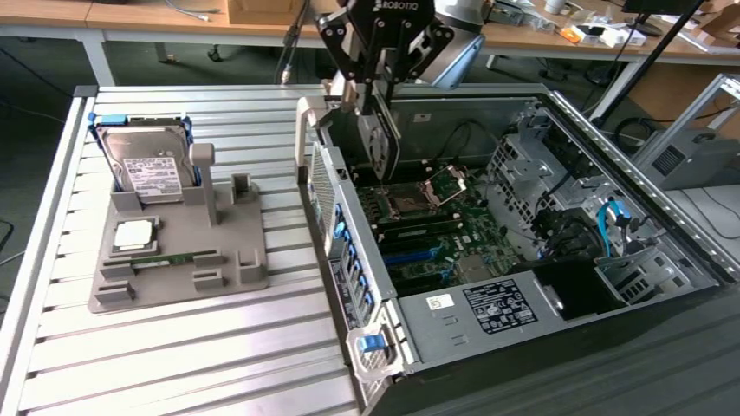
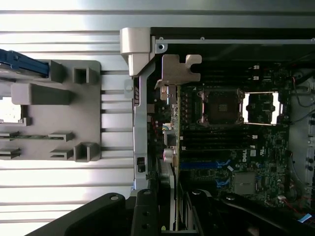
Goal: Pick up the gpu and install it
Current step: 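Pick up the gpu and move the gpu toward the slot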
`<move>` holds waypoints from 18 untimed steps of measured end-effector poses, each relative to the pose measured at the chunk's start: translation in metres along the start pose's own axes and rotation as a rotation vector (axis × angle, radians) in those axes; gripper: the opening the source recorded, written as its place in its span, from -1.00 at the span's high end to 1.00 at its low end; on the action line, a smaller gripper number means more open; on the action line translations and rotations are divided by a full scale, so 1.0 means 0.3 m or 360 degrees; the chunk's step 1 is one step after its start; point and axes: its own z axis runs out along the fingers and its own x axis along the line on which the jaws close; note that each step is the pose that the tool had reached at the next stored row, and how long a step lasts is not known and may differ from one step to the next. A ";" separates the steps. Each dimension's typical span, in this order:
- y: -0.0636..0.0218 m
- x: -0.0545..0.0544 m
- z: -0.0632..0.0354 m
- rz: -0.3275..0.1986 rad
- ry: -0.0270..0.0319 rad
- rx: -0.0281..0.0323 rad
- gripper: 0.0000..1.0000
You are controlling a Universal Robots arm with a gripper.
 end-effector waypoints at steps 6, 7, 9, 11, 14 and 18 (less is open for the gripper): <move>0.000 -0.004 0.002 0.0000 0.00000 0.00010 0.47; 0.000 -0.005 0.002 0.0000 -0.00001 0.00012 0.47; 0.000 -0.006 0.003 0.0000 -0.00001 0.00015 0.47; 0.000 -0.007 0.003 0.0000 -0.00001 0.00018 0.47; 0.000 -0.010 0.004 0.0000 -0.00001 0.00024 0.47; 0.000 -0.015 0.006 0.0000 -0.00001 0.00031 0.47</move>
